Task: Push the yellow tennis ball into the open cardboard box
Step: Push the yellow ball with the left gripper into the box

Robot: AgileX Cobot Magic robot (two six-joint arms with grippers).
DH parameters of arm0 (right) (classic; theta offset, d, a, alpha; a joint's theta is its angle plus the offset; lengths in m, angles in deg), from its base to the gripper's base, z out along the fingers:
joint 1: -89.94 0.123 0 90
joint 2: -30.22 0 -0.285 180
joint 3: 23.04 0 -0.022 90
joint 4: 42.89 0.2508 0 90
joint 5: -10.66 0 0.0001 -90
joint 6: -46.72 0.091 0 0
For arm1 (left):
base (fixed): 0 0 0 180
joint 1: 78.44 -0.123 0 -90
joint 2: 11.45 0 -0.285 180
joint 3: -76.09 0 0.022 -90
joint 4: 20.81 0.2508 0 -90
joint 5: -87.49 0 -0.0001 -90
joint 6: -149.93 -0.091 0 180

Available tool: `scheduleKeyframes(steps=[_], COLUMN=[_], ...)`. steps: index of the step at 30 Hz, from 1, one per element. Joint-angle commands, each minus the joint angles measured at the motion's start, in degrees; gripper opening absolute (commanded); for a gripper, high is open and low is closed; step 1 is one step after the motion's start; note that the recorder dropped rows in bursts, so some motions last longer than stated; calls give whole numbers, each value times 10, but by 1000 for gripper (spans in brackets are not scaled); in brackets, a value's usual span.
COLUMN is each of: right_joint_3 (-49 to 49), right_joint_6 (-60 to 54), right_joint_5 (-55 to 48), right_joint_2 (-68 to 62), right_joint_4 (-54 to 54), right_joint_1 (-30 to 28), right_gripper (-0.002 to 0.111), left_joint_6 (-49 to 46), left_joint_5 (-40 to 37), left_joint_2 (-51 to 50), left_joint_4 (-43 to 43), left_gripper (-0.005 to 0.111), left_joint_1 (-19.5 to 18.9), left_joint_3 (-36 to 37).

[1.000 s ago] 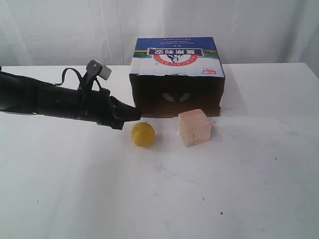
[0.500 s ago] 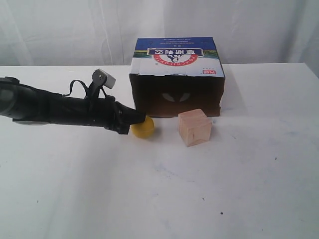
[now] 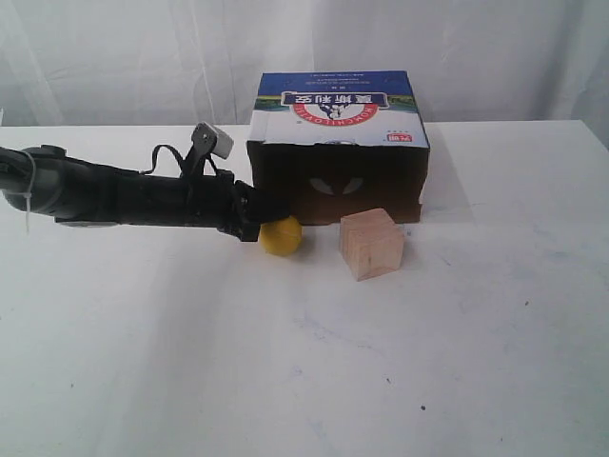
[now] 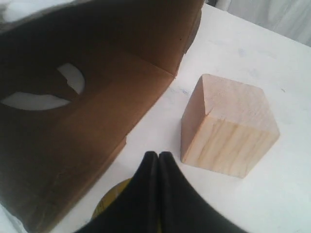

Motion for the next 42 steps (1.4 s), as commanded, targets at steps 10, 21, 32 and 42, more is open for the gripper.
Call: scheduleKeyframes(steps=[10,21,32,42], right_joint_3=[3,3,3,3], right_joint_6=[3,3,3,3], right_joint_5=[8,10,13,11], right_joint_2=[4,4,4,4], right_joint_4=[1,2,-1,-1], right_joint_1=[-2,-2,-2,-2], right_gripper=[0,0,0,0], left_joint_6=[81,211,21,-50], left_joint_5=[-44,-121,-6,-4], left_joint_2=[68,75,64,7], left_joint_4=[39,236,69,-9], left_gripper=[0,0,0,0], left_joint_1=[-26,-33,8,11], left_joint_3=[-15,67,100,97])
